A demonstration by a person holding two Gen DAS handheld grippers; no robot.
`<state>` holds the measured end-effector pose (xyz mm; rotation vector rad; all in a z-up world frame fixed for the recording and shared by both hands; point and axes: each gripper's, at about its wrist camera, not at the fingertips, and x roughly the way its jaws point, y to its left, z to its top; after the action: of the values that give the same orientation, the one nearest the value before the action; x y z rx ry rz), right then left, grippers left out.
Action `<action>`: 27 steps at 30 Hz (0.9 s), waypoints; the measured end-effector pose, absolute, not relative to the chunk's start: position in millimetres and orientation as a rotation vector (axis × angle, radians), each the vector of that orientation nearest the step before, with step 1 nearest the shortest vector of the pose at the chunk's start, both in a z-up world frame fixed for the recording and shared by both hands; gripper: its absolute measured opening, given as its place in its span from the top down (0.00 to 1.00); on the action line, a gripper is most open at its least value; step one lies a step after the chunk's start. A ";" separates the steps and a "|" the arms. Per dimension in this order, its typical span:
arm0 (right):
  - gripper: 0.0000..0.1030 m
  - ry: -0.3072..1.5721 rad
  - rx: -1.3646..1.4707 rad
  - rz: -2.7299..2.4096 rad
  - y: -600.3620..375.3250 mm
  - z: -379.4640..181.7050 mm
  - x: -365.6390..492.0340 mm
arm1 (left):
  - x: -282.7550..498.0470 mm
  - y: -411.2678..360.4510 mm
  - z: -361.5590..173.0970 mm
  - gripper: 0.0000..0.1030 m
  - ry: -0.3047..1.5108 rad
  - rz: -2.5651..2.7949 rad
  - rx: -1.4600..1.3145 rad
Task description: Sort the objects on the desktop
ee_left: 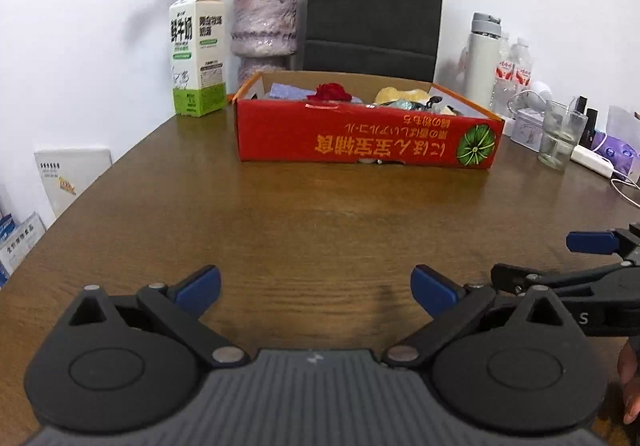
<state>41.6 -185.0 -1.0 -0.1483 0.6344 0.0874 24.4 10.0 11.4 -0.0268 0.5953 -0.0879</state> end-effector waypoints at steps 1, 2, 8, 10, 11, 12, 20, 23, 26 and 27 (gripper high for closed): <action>0.09 0.642 -0.139 0.088 -185.9 -1.5 40.3 | 24.1 10.6 10.5 0.00 0.606 -0.087 -0.038; 0.09 0.647 -0.129 0.088 -186.6 -1.7 38.2 | 24.1 11.7 9.3 0.00 0.619 -0.089 -0.052; 0.05 0.660 -0.107 0.088 -184.6 -2.8 26.4 | 26.1 11.9 5.3 0.00 0.660 -0.090 -0.046; 0.01 0.667 -0.110 0.091 -183.4 -3.2 25.0 | 26.6 10.3 3.5 0.00 0.679 -0.098 -0.032; 0.00 0.667 -0.110 0.091 -183.4 -3.2 25.0 | 26.4 9.6 2.9 0.00 0.685 -0.099 -0.027; 0.00 0.669 -0.108 0.087 -182.9 -3.4 24.4 | 25.9 9.4 2.6 0.00 0.685 -0.100 -0.024; 0.00 0.706 -0.004 0.073 -190.3 -5.4 28.0 | 27.2 4.8 0.9 0.00 0.700 -0.097 0.015; 0.00 0.705 -0.001 0.055 -188.8 -5.8 29.4 | 27.3 2.7 0.5 0.00 0.704 -0.094 0.031; 0.00 0.706 -0.004 0.054 -189.3 -6.4 31.0 | 27.1 2.7 0.4 0.00 0.704 -0.093 0.033; 0.00 0.706 -0.003 0.054 -189.6 -6.5 31.2 | 27.3 2.9 0.4 0.00 0.704 -0.093 0.032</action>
<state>31.2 -189.6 -6.5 -0.0029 0.7058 0.0538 27.3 2.9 0.4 0.0325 0.7043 -0.0934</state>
